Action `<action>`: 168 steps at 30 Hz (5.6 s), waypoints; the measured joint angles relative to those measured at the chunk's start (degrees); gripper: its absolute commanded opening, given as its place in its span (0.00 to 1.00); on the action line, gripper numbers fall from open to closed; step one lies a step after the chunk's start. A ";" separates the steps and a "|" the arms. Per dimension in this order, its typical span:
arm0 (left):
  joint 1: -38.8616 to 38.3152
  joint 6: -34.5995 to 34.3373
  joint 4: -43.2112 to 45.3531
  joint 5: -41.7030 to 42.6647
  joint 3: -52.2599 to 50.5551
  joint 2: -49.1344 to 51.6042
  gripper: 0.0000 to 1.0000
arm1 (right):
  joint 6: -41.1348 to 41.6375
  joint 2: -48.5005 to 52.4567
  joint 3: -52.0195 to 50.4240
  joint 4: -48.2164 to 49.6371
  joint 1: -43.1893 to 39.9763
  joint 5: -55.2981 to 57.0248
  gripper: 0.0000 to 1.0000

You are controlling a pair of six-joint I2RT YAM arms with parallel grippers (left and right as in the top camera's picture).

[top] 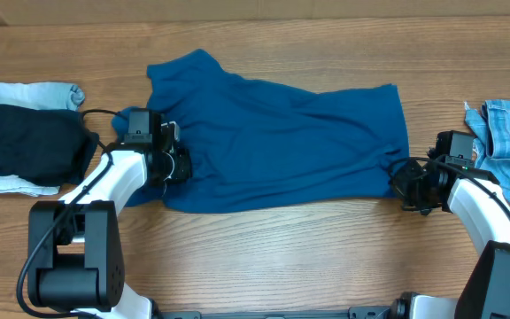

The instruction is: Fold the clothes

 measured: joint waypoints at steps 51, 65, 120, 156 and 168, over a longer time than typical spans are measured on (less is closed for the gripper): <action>-1.77 9.20 -19.71 -1.62 16.22 0.11 0.04 | -2.54 -13.97 -2.97 -5.33 -11.04 -0.17 0.40; -1.77 10.25 -9.22 -3.39 6.43 0.48 0.04 | -12.20 -19.93 -2.73 -5.79 -8.63 -18.73 0.13; 1.46 11.65 -17.40 -6.34 31.01 2.69 0.11 | -16.57 -19.93 -2.69 -11.32 -8.63 -18.12 0.14; -4.57 9.75 -21.24 -9.62 20.46 -1.62 0.15 | -11.54 20.76 27.04 0.37 51.21 -11.45 0.14; -4.74 9.75 5.29 -2.64 4.59 -1.11 0.20 | -6.60 29.49 27.41 6.75 52.81 -11.04 0.04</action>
